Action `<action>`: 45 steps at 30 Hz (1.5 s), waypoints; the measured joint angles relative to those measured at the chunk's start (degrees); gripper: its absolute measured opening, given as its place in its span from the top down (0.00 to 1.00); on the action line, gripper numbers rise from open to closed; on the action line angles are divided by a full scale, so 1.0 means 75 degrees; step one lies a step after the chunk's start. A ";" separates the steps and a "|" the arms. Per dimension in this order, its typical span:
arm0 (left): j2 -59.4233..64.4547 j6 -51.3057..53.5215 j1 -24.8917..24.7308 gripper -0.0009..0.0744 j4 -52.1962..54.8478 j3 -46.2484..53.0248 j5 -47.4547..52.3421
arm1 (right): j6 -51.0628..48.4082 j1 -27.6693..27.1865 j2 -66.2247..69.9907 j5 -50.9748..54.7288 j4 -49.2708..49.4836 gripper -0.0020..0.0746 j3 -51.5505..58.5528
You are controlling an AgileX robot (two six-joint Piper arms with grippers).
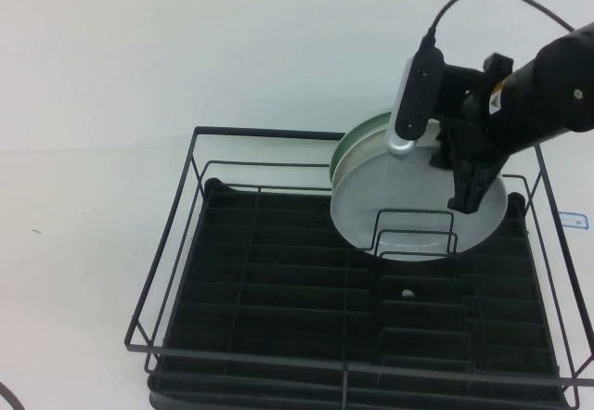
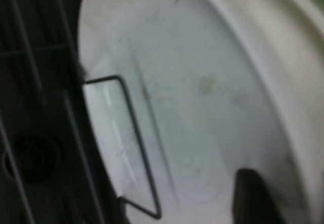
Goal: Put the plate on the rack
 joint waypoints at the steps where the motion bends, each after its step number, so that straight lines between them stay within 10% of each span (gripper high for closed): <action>1: 0.0000 0.0000 0.0000 0.99 0.0000 0.0000 0.0000 | 0.0058 0.0000 0.0012 0.0068 -0.0016 0.64 0.0000; 6: 0.0000 0.0000 0.0000 0.99 0.0000 0.0000 -0.0025 | 0.0300 0.0000 0.0016 0.0160 -0.0045 0.49 0.0000; 25: 0.0000 -0.0489 0.0000 0.99 -0.0027 0.0013 -0.0323 | 0.2174 0.0000 -0.2478 0.0315 -0.0091 0.48 0.0000; 34: -0.0045 -0.0566 0.0000 0.99 -0.0584 0.0388 -0.1408 | 0.3529 0.0000 -0.4848 0.1206 -0.0019 0.91 0.0208; 45: -0.0045 -0.0518 0.0000 0.99 -0.0817 0.0425 -0.1432 | 0.4782 0.0000 -0.8119 0.0980 0.0227 0.95 0.4210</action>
